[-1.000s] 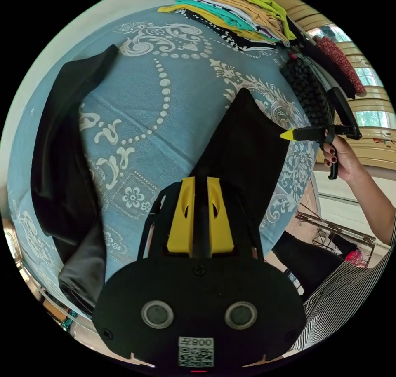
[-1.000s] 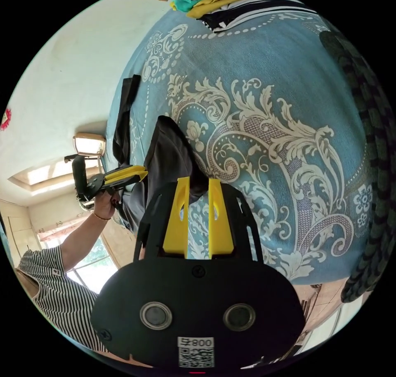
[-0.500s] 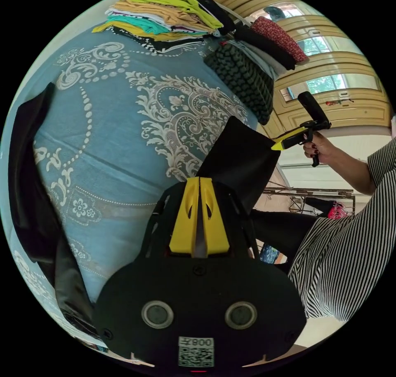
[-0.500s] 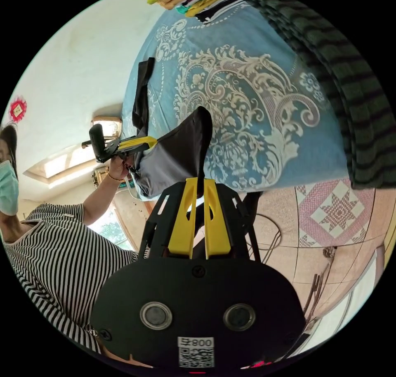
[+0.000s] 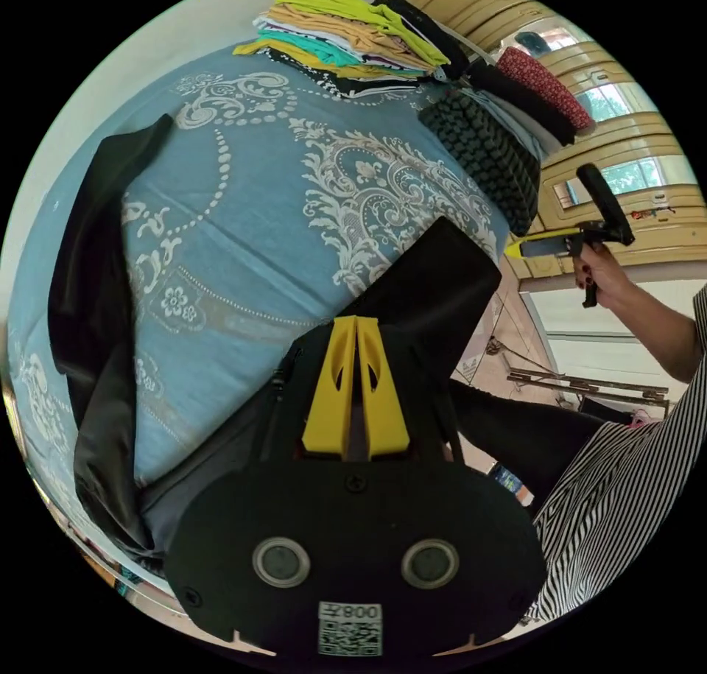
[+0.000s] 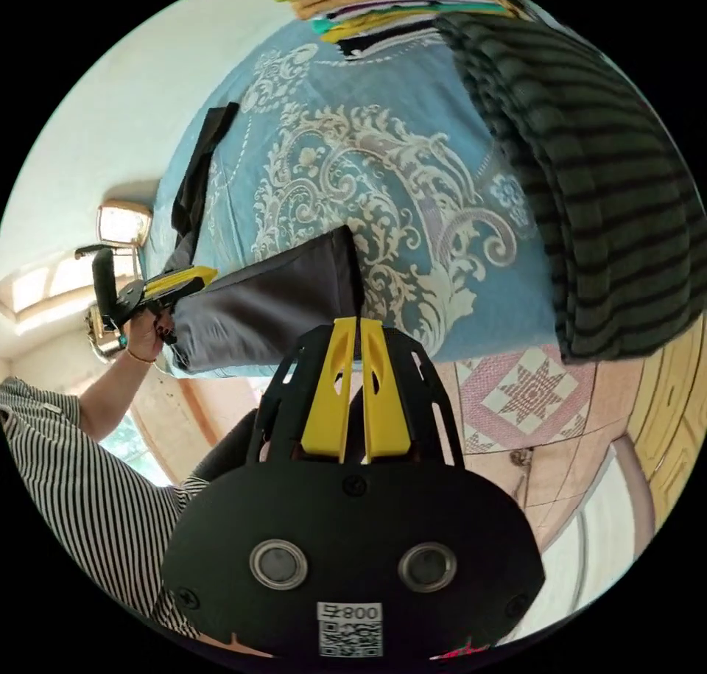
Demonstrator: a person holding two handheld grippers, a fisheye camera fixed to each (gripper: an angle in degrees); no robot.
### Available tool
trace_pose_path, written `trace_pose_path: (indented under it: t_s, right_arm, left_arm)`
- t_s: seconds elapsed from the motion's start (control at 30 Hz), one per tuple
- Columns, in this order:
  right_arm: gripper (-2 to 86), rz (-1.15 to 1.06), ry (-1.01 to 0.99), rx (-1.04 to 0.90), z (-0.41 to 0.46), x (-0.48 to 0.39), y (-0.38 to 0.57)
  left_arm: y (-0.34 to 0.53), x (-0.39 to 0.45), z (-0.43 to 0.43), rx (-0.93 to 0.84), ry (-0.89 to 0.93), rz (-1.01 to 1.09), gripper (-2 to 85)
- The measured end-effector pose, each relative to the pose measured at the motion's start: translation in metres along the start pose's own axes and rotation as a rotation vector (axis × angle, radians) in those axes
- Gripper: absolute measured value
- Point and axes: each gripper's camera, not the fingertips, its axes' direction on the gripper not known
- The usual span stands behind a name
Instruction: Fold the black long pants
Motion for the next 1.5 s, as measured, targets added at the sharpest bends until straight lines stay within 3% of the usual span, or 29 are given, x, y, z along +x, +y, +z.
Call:
trace_pose_path:
  t_s: [0.23, 0.3, 0.6, 0.83, 1.0, 1.13, 1.3, 1.5]
  right_arm:
    - [-0.1, -0.418, 0.329, -0.185, 0.127, -0.155, -0.068]
    - [-0.2, -0.501, 0.436, -0.191, 0.146, -0.179, -0.067]
    - [-0.3, -0.589, 0.454, -0.167, 0.177, -0.206, -0.061]
    - [-0.2, -0.602, 0.549, -0.115, 0.204, -0.218, -0.051]
    - [0.0, -0.422, 0.326, -0.155, 0.195, -0.177, -0.079]
    - [0.3, -0.286, 0.308, -0.044, 0.166, -0.143, -0.081]
    - [2.1, -0.379, 0.258, 0.044, 0.152, -0.161, -0.106]
    - [6.3, -0.516, 0.107, 0.177, 0.159, -0.228, -0.236]
  left_arm:
    - [0.053, 0.026, 0.049, -0.231, -0.197, 0.032, 0.0]
    - [0.057, 0.029, 0.045, -0.203, -0.210, 0.010, 0.0]
    - [0.086, 0.025, 0.035, -0.115, -0.156, -0.009, 0.2]
    - [0.096, 0.057, 0.044, -0.138, -0.307, 0.034, 0.1]
    - [0.102, 0.039, 0.038, -0.127, -0.192, -0.072, 0.1]
    - [0.124, 0.022, -0.004, 0.024, -0.300, -0.139, 0.7]
    - [0.150, -0.026, -0.036, 0.081, -0.465, -0.206, 3.2]
    - [0.140, -0.081, -0.026, -0.019, -0.606, -0.132, 7.8]
